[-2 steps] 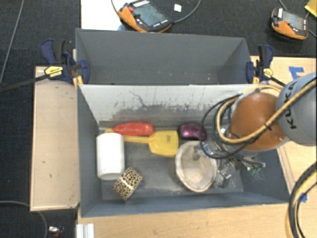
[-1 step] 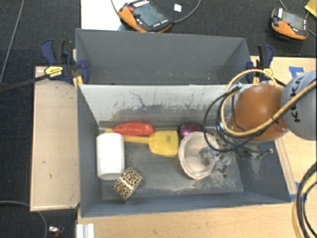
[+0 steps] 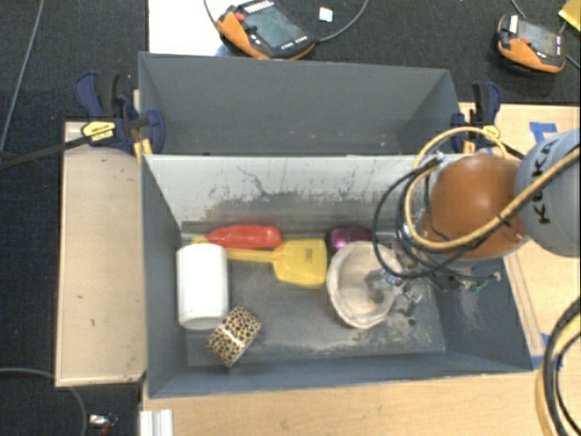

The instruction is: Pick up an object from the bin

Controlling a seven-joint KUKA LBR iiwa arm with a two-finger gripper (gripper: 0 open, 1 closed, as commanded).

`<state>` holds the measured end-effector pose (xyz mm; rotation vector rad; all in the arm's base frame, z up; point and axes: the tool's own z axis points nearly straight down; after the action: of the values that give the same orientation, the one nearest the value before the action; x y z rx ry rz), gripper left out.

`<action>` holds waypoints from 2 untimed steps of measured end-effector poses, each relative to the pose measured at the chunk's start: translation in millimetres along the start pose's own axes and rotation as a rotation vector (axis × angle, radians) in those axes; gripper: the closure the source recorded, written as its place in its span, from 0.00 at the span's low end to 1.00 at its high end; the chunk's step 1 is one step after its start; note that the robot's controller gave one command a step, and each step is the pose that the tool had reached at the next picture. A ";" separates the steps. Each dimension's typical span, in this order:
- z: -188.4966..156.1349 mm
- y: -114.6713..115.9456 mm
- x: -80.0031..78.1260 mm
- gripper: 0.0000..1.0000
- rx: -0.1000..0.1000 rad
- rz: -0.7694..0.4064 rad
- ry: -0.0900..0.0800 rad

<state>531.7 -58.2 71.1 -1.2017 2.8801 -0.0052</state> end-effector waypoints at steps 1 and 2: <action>0.1 4.2 -1.9 1.00 0.000 -0.024 0.000; -89.2 -7.4 -14.1 1.00 -0.002 -0.004 -0.001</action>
Offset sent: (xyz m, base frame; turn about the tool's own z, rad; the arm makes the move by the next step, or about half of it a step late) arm 0.0163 0.0035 0.1001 -0.0057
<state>545.0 -53.8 160.6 -1.2068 2.8781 -0.0018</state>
